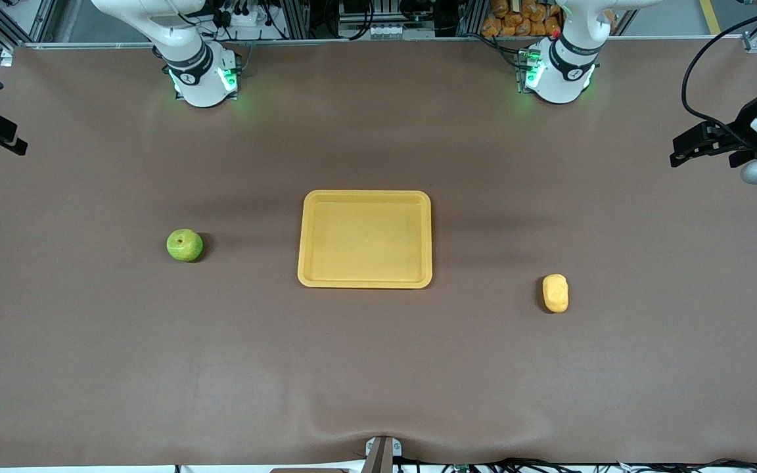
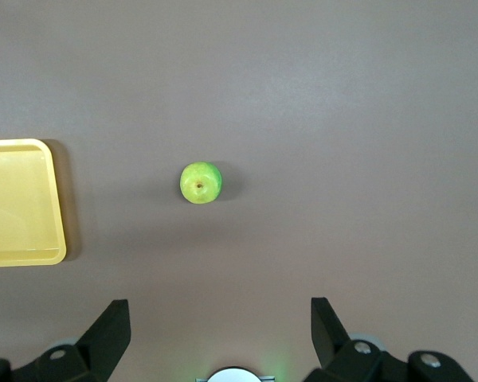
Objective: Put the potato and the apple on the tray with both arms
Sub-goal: 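Move the left gripper out toward the yellow potato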
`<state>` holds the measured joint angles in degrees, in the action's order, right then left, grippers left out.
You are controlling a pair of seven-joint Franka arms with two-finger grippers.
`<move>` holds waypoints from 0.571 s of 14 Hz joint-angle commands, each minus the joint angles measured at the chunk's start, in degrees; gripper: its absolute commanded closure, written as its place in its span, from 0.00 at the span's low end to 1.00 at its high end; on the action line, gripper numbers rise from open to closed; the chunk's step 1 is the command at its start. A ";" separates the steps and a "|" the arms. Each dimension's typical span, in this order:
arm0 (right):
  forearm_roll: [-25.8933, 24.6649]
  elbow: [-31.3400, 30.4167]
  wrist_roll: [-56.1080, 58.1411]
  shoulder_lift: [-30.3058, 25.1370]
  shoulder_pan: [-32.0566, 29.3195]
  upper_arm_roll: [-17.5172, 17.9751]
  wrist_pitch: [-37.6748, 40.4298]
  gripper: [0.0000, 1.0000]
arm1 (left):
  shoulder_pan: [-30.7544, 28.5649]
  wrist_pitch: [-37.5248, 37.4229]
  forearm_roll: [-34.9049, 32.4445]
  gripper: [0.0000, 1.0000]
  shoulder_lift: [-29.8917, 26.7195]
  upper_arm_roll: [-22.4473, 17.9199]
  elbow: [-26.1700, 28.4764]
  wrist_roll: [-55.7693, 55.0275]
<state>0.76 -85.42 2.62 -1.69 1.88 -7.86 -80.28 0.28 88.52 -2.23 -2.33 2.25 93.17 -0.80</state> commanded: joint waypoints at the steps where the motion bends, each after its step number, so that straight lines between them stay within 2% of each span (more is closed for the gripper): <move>1: 0.65 -0.98 0.28 -0.95 -0.74 0.30 -0.40 0.00 | 0.25 0.60 -0.32 0.00 -0.66 0.12 0.79 -0.95; 4: 0.65 -0.98 0.28 -0.95 -0.74 0.30 -0.31 0.00 | 0.86 0.16 -0.32 0.00 -0.57 0.38 0.27 -0.95; 6: 0.65 -0.98 0.19 -0.95 -0.65 0.30 -0.31 0.00 | 0.78 0.07 -0.40 0.00 -0.23 2.49 0.35 -0.95; 8: 0.65 -0.98 0.19 -0.95 -0.65 0.30 -0.31 0.00 | -0.44 0.16 0.64 0.00 1.09 2.06 0.18 -1.91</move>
<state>0.76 -85.43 2.62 -1.69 1.88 -7.87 -80.28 0.84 88.52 -2.23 -2.09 4.56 93.40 -1.53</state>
